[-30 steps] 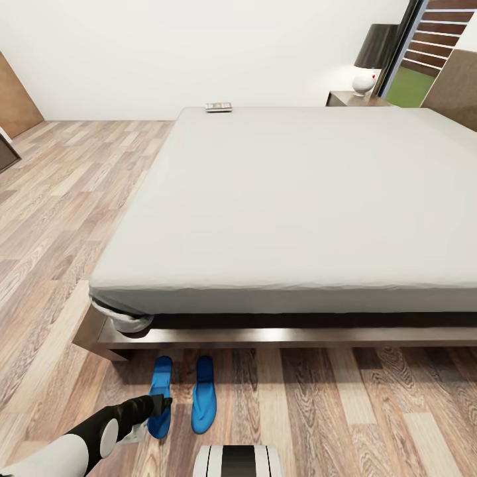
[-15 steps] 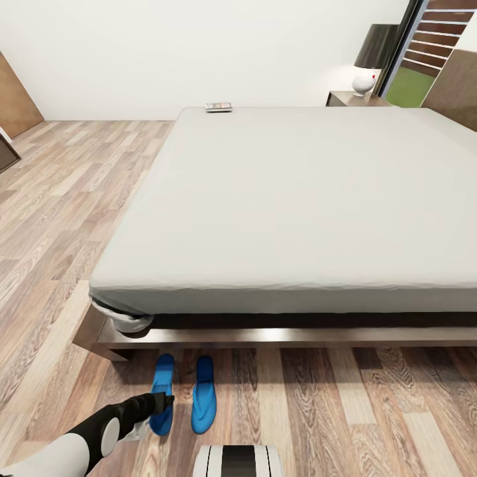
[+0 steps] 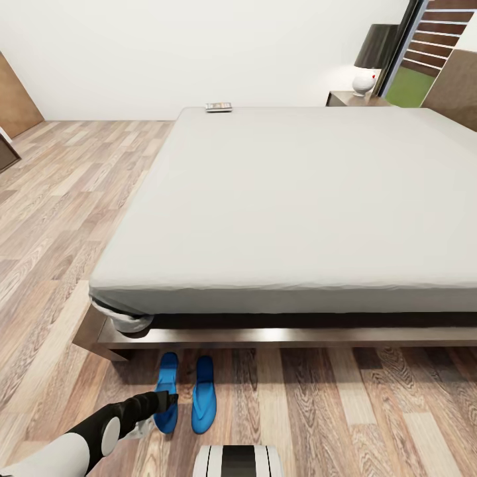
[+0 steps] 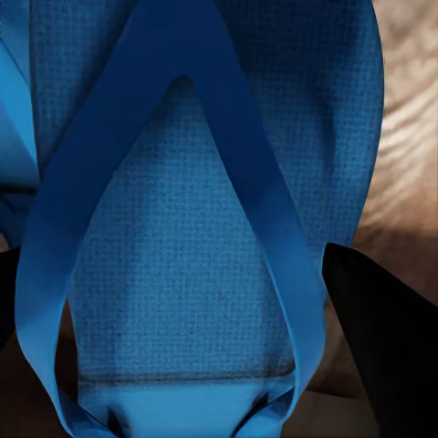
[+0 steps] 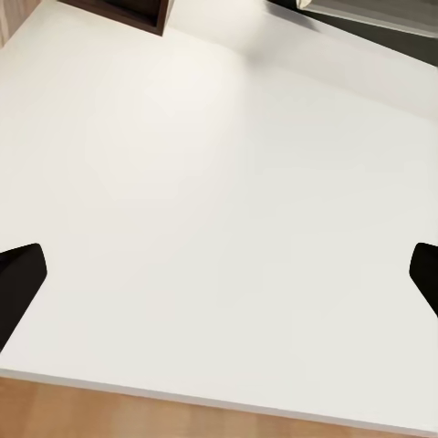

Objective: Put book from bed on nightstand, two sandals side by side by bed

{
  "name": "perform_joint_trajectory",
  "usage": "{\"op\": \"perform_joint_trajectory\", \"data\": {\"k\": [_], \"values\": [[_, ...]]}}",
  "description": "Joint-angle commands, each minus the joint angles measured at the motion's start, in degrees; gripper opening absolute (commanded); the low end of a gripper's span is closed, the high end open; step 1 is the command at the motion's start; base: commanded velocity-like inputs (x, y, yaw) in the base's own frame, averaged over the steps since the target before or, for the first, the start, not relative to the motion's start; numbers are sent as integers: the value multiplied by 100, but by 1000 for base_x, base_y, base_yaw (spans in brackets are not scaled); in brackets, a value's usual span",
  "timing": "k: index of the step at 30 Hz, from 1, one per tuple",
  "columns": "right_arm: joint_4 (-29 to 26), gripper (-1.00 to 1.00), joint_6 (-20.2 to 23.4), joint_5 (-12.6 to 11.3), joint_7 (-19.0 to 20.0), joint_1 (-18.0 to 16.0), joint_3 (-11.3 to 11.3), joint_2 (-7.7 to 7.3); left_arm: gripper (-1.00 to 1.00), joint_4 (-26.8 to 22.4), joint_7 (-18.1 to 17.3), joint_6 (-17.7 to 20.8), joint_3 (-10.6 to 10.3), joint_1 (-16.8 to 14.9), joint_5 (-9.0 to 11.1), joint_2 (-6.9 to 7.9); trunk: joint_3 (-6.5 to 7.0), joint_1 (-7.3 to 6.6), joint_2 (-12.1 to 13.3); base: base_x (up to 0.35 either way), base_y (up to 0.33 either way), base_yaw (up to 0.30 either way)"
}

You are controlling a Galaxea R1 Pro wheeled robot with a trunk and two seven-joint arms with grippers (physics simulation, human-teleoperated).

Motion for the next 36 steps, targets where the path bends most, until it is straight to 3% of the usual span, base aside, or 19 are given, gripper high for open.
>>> {"op": "perform_joint_trajectory", "data": {"k": [1, 36], "values": [[3, 100, -9, -18, -10, -2, 17, -1, -100, -6, 35, -22, 0, -1, -62, 3, -3, -1, -1, 0, 0, 0], [-2, 100, -9, -14, -28, -7, 17, 16, -100, -5, 36, -4, 4, -1, -62, 21, -3, -1, -1, 0, 0, 0]]}}
